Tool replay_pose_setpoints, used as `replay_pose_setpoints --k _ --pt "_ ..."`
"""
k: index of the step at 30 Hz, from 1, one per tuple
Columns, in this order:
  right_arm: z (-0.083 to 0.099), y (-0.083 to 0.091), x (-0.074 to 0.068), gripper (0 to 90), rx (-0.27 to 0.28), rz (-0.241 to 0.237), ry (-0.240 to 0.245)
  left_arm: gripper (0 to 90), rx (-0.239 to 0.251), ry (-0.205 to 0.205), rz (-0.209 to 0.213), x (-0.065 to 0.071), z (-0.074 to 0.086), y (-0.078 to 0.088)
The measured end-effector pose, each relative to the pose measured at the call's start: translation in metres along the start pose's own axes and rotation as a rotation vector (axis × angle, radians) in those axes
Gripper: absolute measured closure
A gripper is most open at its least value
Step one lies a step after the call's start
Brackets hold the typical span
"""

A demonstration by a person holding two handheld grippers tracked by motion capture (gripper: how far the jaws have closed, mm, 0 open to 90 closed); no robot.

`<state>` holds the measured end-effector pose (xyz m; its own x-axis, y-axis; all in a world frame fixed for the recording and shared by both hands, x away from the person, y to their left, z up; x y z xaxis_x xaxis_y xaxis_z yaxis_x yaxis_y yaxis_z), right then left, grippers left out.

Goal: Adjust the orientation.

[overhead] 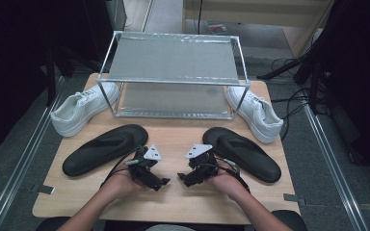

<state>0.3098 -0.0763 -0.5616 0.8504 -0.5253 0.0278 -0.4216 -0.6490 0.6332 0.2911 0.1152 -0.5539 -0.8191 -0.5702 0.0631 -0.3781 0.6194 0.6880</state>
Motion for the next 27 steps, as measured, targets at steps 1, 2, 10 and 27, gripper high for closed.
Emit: replay_pose_setpoints --k 1,2,10,27 --pt "0.0 0.0 0.0 5.4 0.0 0.0 0.0 7.1 0.0 0.0 0.0 0.0 0.0 0.0" --pt "-0.004 0.005 0.002 7.0 0.037 0.001 -0.01 9.6 0.02 0.012 0.016 -0.001 -0.004 0.004" --pt "-0.01 0.015 0.001 13.6 0.072 -0.001 -0.011 30.3 0.066 0.014 0.065 -0.001 -0.007 0.018" --pt "-0.02 0.033 0.007 14.1 0.154 -0.026 -0.04 33.3 0.073 0.061 0.092 -0.006 0.0 0.037"
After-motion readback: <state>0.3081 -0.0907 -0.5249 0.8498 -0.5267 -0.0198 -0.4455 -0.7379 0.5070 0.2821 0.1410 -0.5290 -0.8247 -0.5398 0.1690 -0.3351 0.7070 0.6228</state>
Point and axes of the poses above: each handheld gripper's, and its own axes: y roughly backward along the jaws, z roughly out of its underside, x roughly to its right, the point moved 3 cm from there along -y, roughly forward along the jaws, and after that the axes turned 9 degrees about x, right-handed, at the moved point
